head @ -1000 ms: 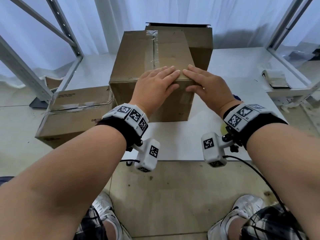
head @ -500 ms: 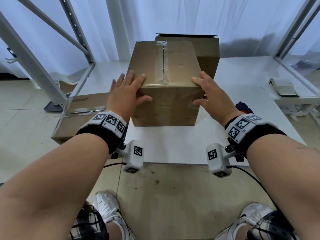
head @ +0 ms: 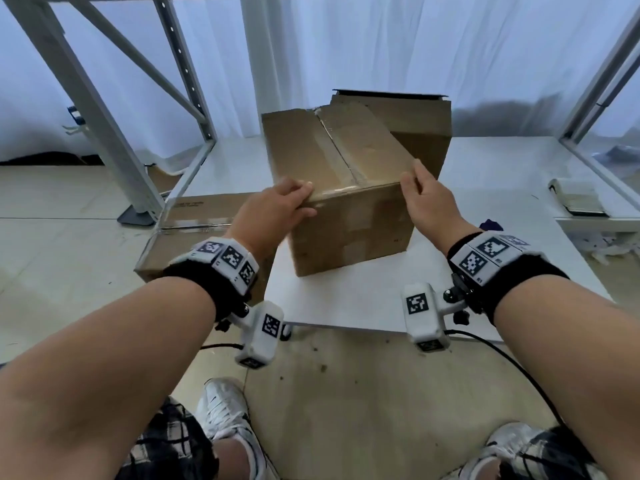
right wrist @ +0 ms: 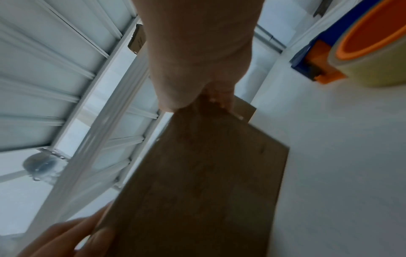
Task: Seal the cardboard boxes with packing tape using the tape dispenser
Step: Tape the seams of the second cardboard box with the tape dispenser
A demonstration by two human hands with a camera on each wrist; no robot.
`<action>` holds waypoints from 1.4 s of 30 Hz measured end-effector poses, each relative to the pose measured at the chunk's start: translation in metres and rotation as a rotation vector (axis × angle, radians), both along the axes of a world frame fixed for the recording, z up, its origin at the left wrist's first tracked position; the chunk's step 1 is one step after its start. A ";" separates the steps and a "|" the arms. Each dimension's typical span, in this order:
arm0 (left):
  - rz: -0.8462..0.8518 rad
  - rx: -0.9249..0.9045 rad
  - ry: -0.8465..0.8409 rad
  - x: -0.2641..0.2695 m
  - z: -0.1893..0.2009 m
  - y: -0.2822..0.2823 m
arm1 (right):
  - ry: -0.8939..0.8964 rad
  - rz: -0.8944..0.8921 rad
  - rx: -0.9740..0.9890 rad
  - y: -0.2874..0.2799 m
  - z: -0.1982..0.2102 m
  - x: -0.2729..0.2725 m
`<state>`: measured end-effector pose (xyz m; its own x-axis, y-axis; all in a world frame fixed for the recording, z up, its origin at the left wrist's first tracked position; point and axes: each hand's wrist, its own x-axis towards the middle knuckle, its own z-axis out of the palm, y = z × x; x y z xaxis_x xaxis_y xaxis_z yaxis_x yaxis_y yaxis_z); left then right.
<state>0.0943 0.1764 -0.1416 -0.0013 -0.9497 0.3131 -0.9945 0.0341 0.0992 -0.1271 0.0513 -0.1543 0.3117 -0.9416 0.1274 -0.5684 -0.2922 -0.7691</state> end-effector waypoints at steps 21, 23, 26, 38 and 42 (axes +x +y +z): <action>0.399 0.259 0.165 0.078 0.009 -0.030 | 0.073 0.042 0.211 -0.001 0.041 0.003; 0.422 0.242 0.247 0.080 0.010 -0.029 | 0.165 0.014 0.069 -0.007 0.045 0.003; 0.427 0.163 0.327 0.072 0.012 -0.025 | 0.359 -0.059 -0.072 -0.018 0.050 0.007; 0.560 0.046 0.314 0.033 0.016 -0.007 | 0.694 -0.091 -0.057 0.017 0.045 0.023; 0.478 0.031 0.175 -0.001 0.015 0.000 | 0.812 0.101 -0.034 0.046 0.047 0.026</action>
<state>0.0930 0.1768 -0.1270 0.4858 -0.8400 0.2417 -0.8665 -0.4263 0.2598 -0.1010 0.0975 -0.1074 0.4020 -0.9038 -0.1466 -0.9142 -0.3873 -0.1189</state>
